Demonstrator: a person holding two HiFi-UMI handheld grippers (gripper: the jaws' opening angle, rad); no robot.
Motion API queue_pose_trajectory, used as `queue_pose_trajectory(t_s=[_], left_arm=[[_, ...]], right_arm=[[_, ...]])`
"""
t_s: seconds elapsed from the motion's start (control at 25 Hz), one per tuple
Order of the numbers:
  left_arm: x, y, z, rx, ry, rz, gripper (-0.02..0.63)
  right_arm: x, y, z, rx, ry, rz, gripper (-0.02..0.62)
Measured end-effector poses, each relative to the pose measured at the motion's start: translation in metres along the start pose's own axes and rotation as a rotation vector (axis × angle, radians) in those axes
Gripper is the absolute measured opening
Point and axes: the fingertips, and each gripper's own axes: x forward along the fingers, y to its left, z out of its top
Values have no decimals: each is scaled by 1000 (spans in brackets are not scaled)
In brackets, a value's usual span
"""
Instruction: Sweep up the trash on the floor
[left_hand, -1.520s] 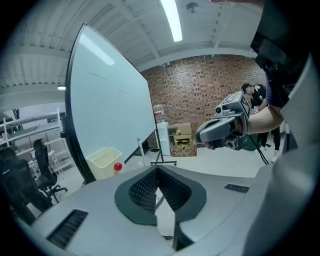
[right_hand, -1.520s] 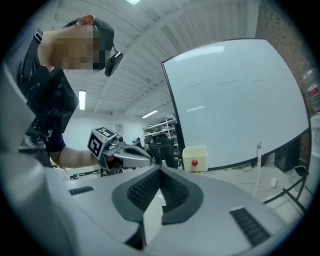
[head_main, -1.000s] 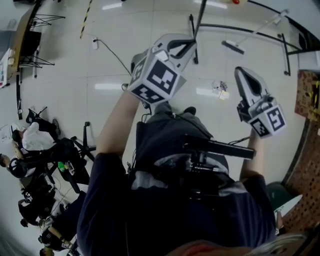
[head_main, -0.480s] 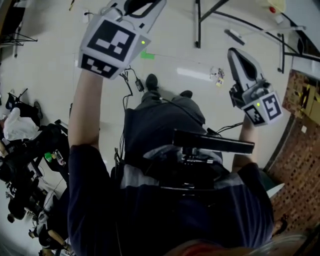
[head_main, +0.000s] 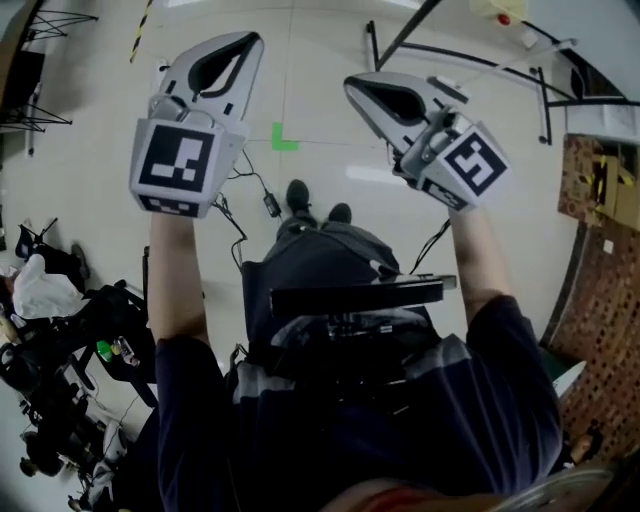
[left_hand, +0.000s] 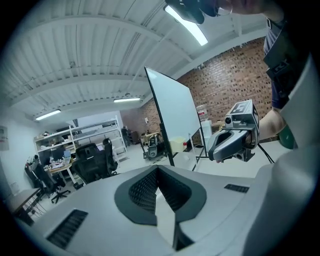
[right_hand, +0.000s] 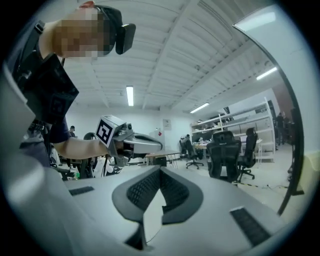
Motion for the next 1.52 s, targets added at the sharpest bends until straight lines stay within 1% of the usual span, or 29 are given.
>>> queue_pose_trajectory(t_s=[0.08, 0.2, 0.28, 0.44, 0.6, 0.68, 0.76, 0.92, 1.04, 1.16, 1.28, 1.4, 1.52], left_arm=[[-15, -10, 7, -8, -7, 38, 0], [-34, -23, 16, 2, -6, 92, 0], [-45, -34, 22, -11, -9, 125, 0], [-62, -47, 23, 12, 31, 170, 0], [-80, -55, 20, 32, 60, 202, 0], [-89, -57, 20, 29, 60, 206, 0], [-94, -54, 18, 19, 51, 206, 0], [-103, -41, 2, -4, 42, 205, 0], [-114, -28, -7, -14, 29, 191, 0], [-131, -11, -26, -33, 22, 174, 0], [-159, 20, -52, -59, 15, 174, 0], [-180, 52, -79, -115, 7, 173, 0], [-187, 81, -100, -127, 15, 180, 0]], right_arm=[[-9, 6, 12, -23, -29, 17, 6], [-25, 13, 23, -22, -65, 57, 6], [-35, 16, 27, -25, -81, 87, 6], [-40, 26, 35, -37, -101, 163, 6], [-36, 50, 37, -101, -64, 249, 6], [-35, 65, 40, -135, -43, 294, 6], [-31, 74, 43, -167, -24, 318, 6], [-19, 77, 44, -193, 2, 288, 6], [-4, 80, 44, -186, 13, 251, 6], [22, 88, 37, -166, 30, 223, 6], [62, 104, 28, -164, 67, 209, 6], [101, 120, 20, -165, 114, 215, 6], [131, 127, 20, -158, 135, 216, 6]])
